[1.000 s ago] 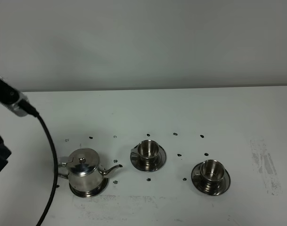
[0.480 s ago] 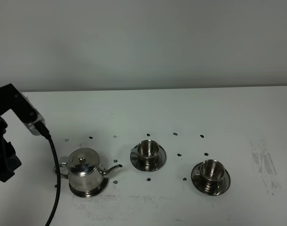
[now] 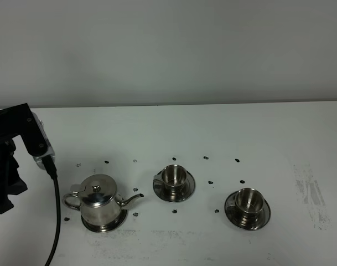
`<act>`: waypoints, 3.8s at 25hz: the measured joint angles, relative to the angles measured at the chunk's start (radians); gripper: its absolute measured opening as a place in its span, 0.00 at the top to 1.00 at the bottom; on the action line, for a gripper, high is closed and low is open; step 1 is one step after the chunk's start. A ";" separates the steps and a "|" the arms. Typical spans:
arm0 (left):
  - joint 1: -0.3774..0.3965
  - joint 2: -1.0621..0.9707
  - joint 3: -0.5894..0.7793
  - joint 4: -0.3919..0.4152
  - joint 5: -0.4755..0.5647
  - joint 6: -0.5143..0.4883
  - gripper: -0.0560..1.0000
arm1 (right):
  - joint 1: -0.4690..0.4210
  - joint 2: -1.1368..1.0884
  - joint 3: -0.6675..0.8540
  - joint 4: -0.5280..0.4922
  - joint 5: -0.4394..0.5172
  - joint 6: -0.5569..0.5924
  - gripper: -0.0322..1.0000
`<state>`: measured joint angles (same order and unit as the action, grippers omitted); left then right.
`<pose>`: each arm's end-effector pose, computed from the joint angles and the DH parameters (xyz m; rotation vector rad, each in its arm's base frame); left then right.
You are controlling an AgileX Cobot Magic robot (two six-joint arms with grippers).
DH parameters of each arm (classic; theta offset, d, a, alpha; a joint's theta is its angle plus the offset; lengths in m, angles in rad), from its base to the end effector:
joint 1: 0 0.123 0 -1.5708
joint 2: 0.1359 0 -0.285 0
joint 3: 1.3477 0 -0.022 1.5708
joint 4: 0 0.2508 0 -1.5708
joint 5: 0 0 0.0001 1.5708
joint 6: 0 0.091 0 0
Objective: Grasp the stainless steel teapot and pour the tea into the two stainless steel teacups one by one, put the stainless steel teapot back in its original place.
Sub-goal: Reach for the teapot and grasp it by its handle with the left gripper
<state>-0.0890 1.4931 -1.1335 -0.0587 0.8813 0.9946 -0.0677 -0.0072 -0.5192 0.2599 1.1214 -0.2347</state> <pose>0.2993 -0.0308 0.2781 1.3790 2.3649 0.1879 -0.0109 0.0219 0.2799 -0.1966 2.0434 0.1248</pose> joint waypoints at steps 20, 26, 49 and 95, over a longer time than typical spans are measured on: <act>0.000 0.184 -0.032 -0.117 -0.106 0.217 0.53 | 0.000 0.000 0.000 0.000 0.000 0.000 0.73; -0.020 0.212 -0.032 -0.127 -0.130 0.268 0.53 | 0.000 0.000 0.000 0.000 0.000 0.000 0.73; -0.101 0.281 -0.032 -0.049 -0.193 0.323 0.54 | 0.000 0.000 0.000 0.001 0.000 0.000 0.73; -0.150 0.367 -0.033 -0.049 -0.265 0.452 0.54 | 0.000 0.000 0.000 0.002 0.000 -0.001 0.73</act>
<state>-0.2388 1.8598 -1.1669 -0.1078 0.6159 1.4462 -0.0677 -0.0072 -0.5192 0.2622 1.1214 -0.2356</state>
